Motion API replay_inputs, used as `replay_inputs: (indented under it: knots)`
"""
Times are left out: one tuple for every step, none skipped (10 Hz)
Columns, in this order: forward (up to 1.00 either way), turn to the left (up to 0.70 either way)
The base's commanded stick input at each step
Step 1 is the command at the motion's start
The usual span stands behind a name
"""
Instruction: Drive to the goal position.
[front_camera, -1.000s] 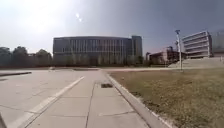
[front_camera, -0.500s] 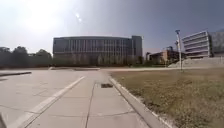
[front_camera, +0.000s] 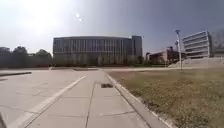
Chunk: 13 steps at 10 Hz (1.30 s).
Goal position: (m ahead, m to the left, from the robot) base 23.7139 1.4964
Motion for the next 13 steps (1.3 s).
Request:
replay_inputs:
  knots:
    - [0.04, 0.00]
    - [0.04, 0.00]
    - [0.04, 0.00]
    - [0.04, 0.00]
    - [0.04, 0.00]
    - [0.04, 0.00]
    - [0.04, 0.00]
    - [0.04, 0.00]
    - [0.04, 0.00]
    - [0.04, 0.00]
    - [0.04, 0.00]
    - [0.04, 0.00]
    - [0.04, 0.00]
